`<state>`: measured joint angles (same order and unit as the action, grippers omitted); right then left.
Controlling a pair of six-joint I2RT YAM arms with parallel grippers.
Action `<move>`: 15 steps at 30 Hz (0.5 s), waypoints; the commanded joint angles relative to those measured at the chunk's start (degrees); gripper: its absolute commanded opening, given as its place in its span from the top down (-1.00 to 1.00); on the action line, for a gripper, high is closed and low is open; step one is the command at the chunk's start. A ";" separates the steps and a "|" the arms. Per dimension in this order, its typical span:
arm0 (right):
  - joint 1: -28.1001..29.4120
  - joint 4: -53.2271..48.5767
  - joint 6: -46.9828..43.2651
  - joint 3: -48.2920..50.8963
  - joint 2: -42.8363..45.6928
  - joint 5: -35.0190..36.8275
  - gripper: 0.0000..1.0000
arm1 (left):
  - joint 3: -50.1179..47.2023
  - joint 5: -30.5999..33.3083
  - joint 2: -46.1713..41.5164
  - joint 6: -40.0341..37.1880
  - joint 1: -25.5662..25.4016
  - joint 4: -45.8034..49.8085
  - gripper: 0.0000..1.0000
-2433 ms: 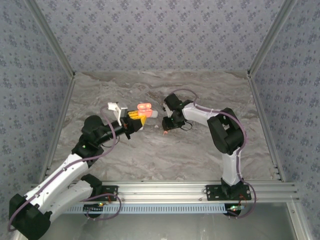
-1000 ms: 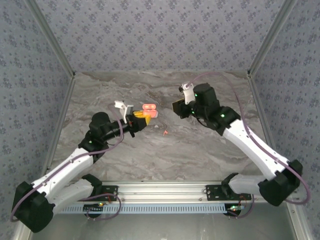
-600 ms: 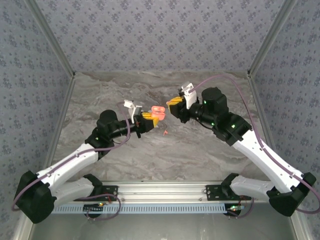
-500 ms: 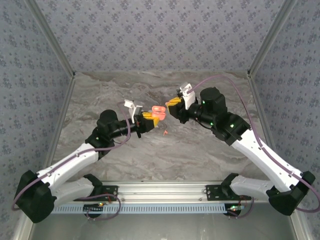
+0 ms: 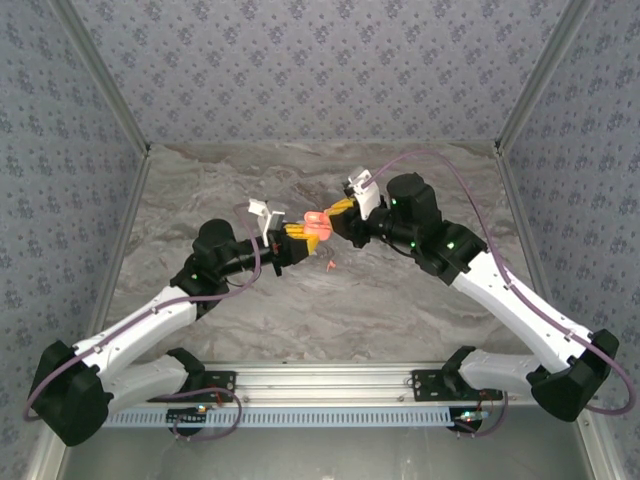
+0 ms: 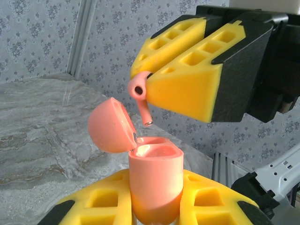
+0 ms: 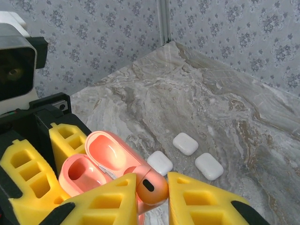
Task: Insert wireless bluetooth earbuds into charging case
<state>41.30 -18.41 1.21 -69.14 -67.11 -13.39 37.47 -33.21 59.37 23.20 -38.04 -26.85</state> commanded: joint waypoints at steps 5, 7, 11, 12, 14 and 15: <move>0.36 -0.35 -1.21 0.33 -0.21 -2.24 0.57 | 1.92 -0.90 -0.57 -0.07 -0.45 -2.42 1.00; 0.45 -0.56 -1.30 0.33 -0.19 -2.70 0.57 | 1.82 -0.73 -0.58 -0.09 -0.45 -2.56 1.00; 0.40 -0.48 -1.48 2.80 0.45 -4.04 0.57 | 1.86 -0.63 -0.68 -0.04 -0.45 -2.62 1.00; 0.36 -0.36 -1.55 3.11 0.57 -4.32 0.57 | 1.86 -0.63 -0.72 0.05 -0.45 -2.61 1.00; 0.32 -0.26 -1.56 3.61 0.97 -4.91 0.57 | 1.82 -0.63 -0.75 0.03 -0.44 -2.68 1.00; 0.27 -0.26 -1.56 3.81 1.15 -5.06 0.57 | 1.89 -0.64 -0.75 0.00 -0.46 -2.76 1.00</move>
<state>41.39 -17.93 0.54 -66.41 -67.16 -16.58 37.45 -33.21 59.37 23.20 -38.04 -26.00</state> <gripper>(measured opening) 0.218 0.187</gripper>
